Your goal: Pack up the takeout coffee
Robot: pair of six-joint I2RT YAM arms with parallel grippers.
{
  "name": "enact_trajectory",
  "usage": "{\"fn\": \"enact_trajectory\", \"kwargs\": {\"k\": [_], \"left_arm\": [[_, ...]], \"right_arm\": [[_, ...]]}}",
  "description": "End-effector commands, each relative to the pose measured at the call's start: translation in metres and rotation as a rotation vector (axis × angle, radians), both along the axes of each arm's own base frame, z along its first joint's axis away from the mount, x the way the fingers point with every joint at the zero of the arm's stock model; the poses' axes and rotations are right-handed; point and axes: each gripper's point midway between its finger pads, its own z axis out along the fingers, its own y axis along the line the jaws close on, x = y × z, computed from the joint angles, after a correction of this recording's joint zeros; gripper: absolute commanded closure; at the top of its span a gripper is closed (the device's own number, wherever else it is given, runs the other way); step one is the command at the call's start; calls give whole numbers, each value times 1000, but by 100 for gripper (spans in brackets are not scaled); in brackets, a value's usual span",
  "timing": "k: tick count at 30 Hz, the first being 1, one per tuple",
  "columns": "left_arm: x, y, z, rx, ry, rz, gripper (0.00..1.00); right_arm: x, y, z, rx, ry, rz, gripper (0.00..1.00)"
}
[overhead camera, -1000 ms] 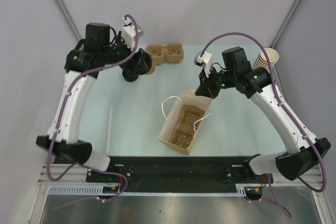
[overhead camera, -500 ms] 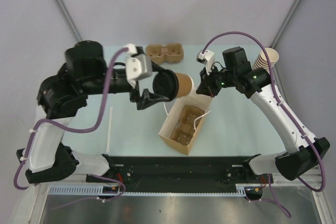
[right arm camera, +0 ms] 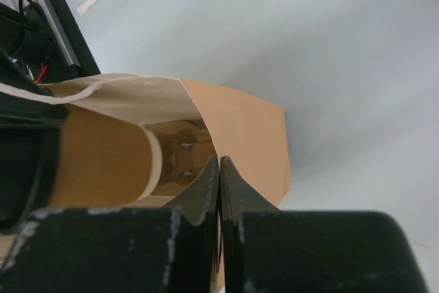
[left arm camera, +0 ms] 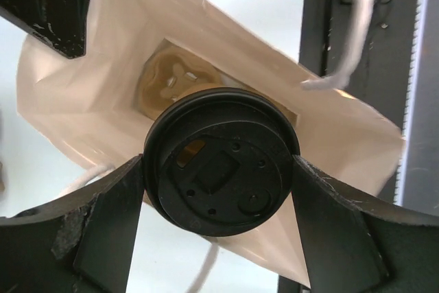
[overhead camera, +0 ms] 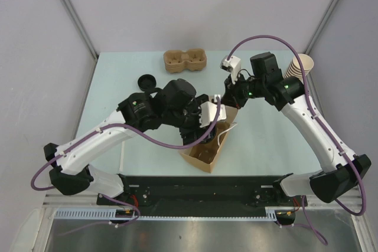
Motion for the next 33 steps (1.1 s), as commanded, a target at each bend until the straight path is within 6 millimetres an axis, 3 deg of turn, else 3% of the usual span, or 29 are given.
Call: {"fn": "enact_trajectory", "kwargs": {"k": [1,8,14,17,20,27,28,33], "left_arm": [[16,-8,4,-37,-114,-11,69],[19,-14,-10,9,-217,-154,69],[30,-6,-52,121,-235,-135,69],[33,0,-62,129,-259,-117,69],[30,7,-66,147,-265,-131,69],[18,18,-53,126,-307,-219,69],[15,18,-50,115,-305,-234,69],[1,16,-48,90,-283,-322,70]], "right_arm": [[-7,5,16,47,-58,58,100],[-8,10,12,47,-48,68,100],[-13,11,15,61,-32,69,100],[-17,8,17,70,-15,51,100],[-26,6,12,78,23,41,100],[-61,-13,-5,48,158,42,100],[-68,-16,-8,41,188,50,91],[-92,-16,6,93,182,145,68]]}}
